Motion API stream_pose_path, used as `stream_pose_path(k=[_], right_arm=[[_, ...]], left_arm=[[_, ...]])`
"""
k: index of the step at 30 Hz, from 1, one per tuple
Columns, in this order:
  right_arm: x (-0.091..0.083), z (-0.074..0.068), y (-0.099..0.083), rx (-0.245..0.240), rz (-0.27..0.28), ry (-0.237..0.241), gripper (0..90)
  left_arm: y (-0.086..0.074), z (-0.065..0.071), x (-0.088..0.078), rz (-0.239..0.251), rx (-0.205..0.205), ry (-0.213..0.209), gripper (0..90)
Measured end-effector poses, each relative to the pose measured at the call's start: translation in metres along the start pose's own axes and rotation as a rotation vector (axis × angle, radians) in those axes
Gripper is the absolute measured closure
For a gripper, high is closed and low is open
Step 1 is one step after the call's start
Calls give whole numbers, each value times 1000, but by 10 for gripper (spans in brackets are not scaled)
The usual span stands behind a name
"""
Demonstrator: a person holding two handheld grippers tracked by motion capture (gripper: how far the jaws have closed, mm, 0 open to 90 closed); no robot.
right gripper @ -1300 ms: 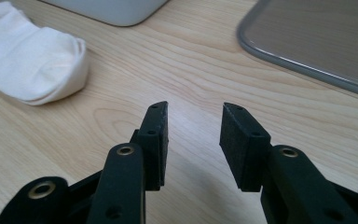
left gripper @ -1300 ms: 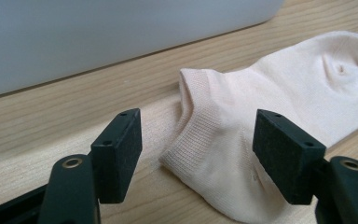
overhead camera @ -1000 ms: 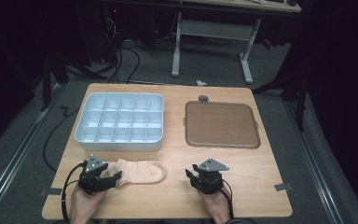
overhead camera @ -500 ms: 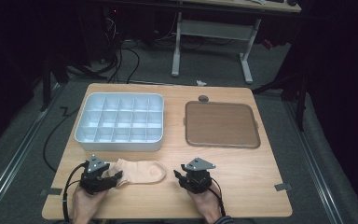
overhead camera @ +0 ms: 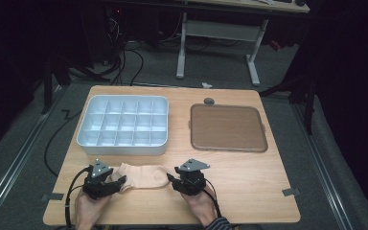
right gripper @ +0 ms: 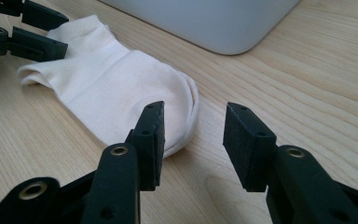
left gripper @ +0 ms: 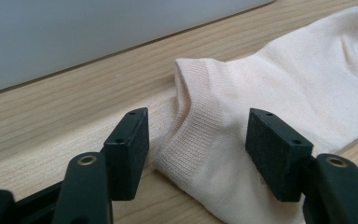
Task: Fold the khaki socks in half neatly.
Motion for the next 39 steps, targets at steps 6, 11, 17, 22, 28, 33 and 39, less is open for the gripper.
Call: stream_pose_path(k=[6, 11, 17, 22, 28, 33, 39], right_arm=[[11, -3, -3, -15, -33, 2, 595], [16, -3, -5, -7, -55, -6, 622], [19, -3, -7, -21, -79, -12, 661], [21, -4, -9, -30, -91, -10, 698], [23, -6, -10, -57, -100, -2, 754], [23, -7, -11, -61, -101, 9, 794], [23, -7, -11, -65, -105, 17, 837]], left_arm=[[0, -1, 0, -4, 4, 0, 410], [-1, -2, 0, -5, 4, 4, 413], [-1, -1, 1, -13, 5, -10, 429], [-1, -2, 1, -13, 5, -6, 444], [-1, 0, 2, -11, 23, -8, 477], [-1, 1, 1, -12, 28, -20, 526], [0, 4, 1, -12, 31, -28, 621]])
Point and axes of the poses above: each handheld gripper's, and its own axes: x roughly forward along the jaws, y roughly out of its top, z roughly to its right, the point moved 6 cm from there along x, roughly forward along the jaws, and after that the axes turned 7 degrees about z, right-handed, at the moved point
